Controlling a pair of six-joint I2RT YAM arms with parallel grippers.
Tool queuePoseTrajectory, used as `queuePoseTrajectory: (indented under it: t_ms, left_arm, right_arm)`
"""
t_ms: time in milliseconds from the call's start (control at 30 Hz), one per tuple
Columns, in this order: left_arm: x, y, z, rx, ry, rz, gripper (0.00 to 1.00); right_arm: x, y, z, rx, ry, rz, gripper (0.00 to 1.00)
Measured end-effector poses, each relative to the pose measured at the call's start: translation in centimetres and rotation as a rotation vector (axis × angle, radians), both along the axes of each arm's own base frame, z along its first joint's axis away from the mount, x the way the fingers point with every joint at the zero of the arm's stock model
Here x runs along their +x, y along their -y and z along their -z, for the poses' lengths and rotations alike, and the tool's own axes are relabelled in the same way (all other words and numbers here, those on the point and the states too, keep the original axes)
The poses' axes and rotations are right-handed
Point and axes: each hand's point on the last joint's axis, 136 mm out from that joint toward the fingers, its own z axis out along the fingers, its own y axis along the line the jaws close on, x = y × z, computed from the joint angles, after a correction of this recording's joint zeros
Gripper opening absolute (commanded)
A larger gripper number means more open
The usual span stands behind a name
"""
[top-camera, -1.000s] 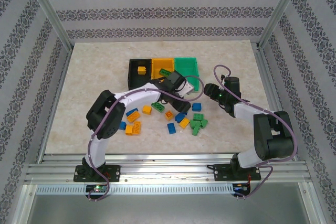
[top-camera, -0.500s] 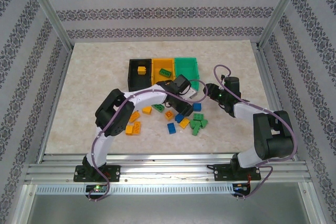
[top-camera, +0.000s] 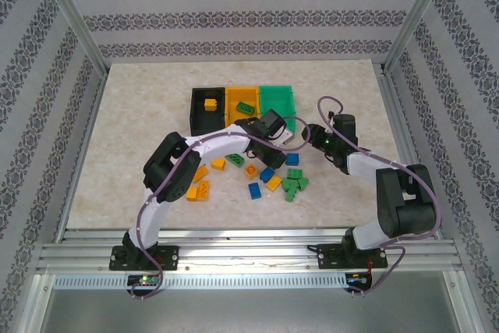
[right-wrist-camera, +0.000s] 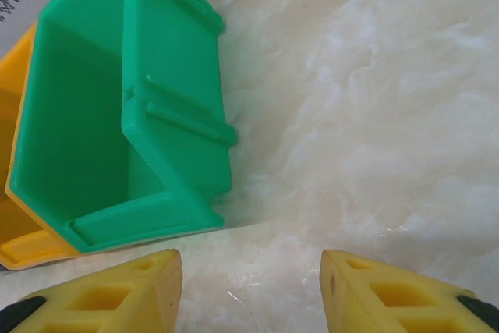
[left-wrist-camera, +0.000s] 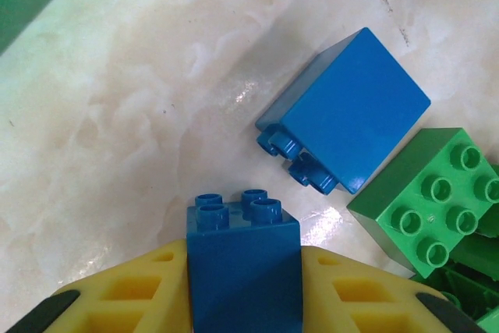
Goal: Sort the legos into containers by color
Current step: Pick up the lego from the center of the table, then place the lego in the container.
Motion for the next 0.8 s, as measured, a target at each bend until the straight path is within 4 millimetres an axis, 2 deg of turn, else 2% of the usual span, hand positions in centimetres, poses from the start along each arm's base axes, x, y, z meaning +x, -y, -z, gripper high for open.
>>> queuePoseTrajectory:
  t_ms: [167,333,433,600,667,733,800]
  left_arm:
    - [0.7,-0.2,-0.1,0.011,0.03,-0.028,0.33]
    - [2.3,-0.7,-0.8,0.028,0.088,-0.067,0.32]
    - [4.2,-0.3,-3.0,-0.006,0.132,-0.097,0.32]
    - [8.9,0.2,-9.6,-0.106,0.259,-0.161,0.34]
    - [10.4,0.1,-11.7,-0.13,0.3,-0.184,0.33]
    - [11.9,0.0,-13.1,-0.147,0.332,-0.205,0.34]
    - [13.3,0.1,-13.6,-0.153,0.348,-0.221,0.38]
  right_arm:
    - [0.0,0.0,0.0,0.0,-0.001,0.0,0.51]
    - [0.0,0.0,0.0,0.0,-0.001,0.0,0.51]
    - [0.0,0.0,0.0,0.0,-0.001,0.0,0.51]
    - [0.0,0.0,0.0,0.0,0.0,0.001,0.51]
    - [0.0,0.0,0.0,0.0,0.0,0.001,0.5]
    - [0.0,0.0,0.0,0.0,0.0,0.001,0.51]
    - [0.0,0.0,0.0,0.0,-0.001,0.0,0.51]
